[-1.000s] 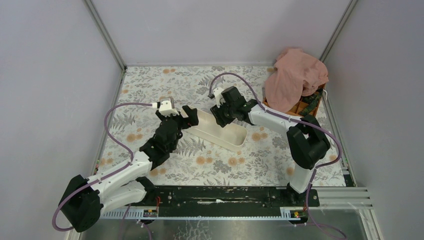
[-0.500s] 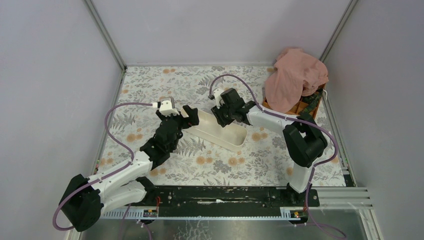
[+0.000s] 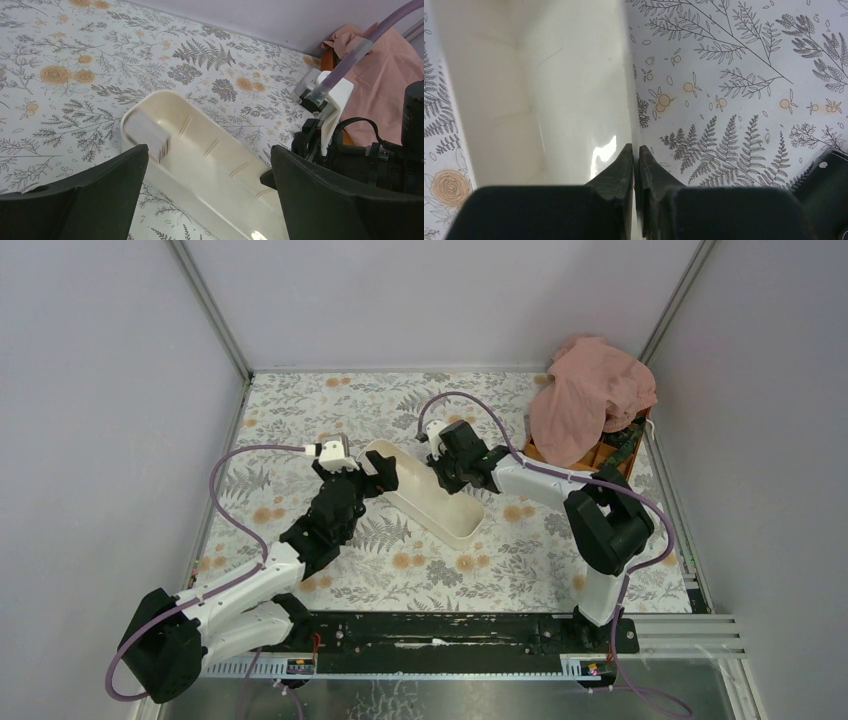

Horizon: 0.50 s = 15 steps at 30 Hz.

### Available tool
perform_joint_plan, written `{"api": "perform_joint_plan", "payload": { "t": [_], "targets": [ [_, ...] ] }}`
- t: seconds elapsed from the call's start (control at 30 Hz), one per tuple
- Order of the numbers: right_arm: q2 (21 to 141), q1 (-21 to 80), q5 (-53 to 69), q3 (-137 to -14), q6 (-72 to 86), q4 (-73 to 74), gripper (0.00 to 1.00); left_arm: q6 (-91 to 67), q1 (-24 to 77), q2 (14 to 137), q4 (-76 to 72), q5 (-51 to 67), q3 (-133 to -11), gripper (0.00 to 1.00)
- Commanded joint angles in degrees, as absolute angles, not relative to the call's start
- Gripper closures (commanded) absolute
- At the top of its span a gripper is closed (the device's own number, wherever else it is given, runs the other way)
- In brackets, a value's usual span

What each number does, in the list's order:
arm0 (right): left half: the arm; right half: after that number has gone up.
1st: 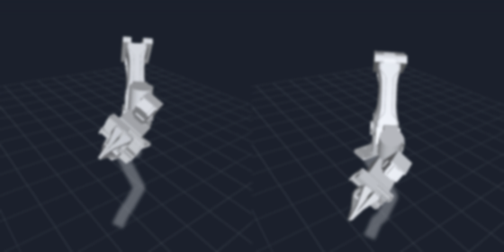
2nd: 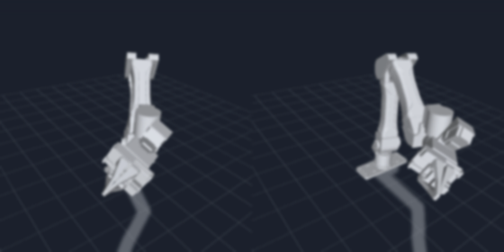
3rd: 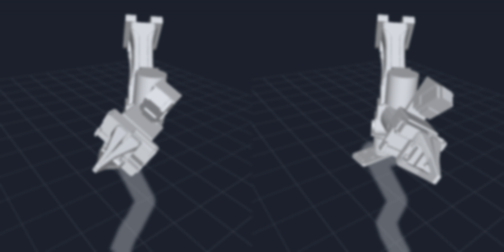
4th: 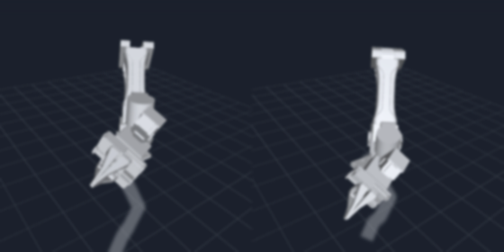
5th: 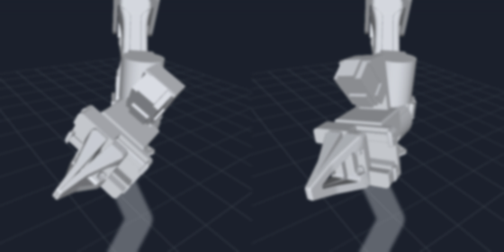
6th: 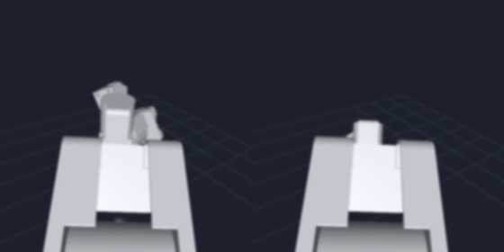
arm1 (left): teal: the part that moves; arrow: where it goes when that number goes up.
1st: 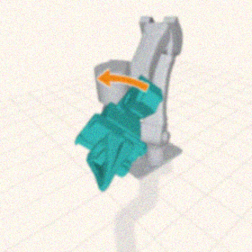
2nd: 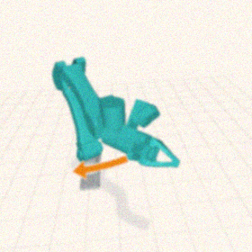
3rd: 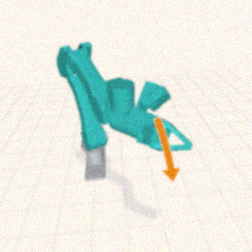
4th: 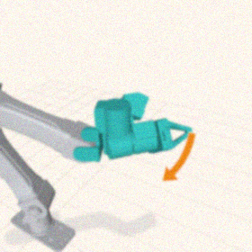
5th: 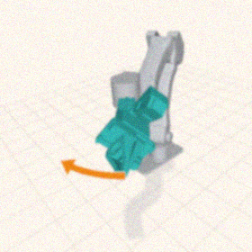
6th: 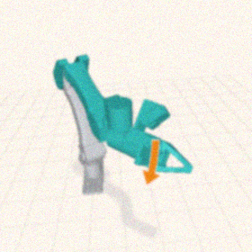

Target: Take the credit cards out of the card holder

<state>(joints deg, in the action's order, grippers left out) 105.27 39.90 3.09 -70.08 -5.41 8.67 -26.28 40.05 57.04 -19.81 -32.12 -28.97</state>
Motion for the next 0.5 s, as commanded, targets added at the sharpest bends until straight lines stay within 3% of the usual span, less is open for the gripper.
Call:
{"api": "perform_joint_plan", "payload": {
  "t": [0.0, 0.07, 0.47],
  "targets": [
    [103.5, 39.9, -1.5, -70.3, -2.2, 5.2, 0.95, -25.8, 39.8, 57.0, -23.3, -32.3, -28.6, 0.0],
    [103.7, 39.9, -3.4, -70.5, -0.5, 5.0, 1.0, -25.7, 39.7, 57.1, -23.2, -32.4, -28.6, 0.0],
    [106.5, 39.9, -8.8, -74.9, 5.4, 5.6, 1.0, -25.5, 39.7, 57.2, -22.7, -32.9, -28.8, 0.0]
  ]
}}
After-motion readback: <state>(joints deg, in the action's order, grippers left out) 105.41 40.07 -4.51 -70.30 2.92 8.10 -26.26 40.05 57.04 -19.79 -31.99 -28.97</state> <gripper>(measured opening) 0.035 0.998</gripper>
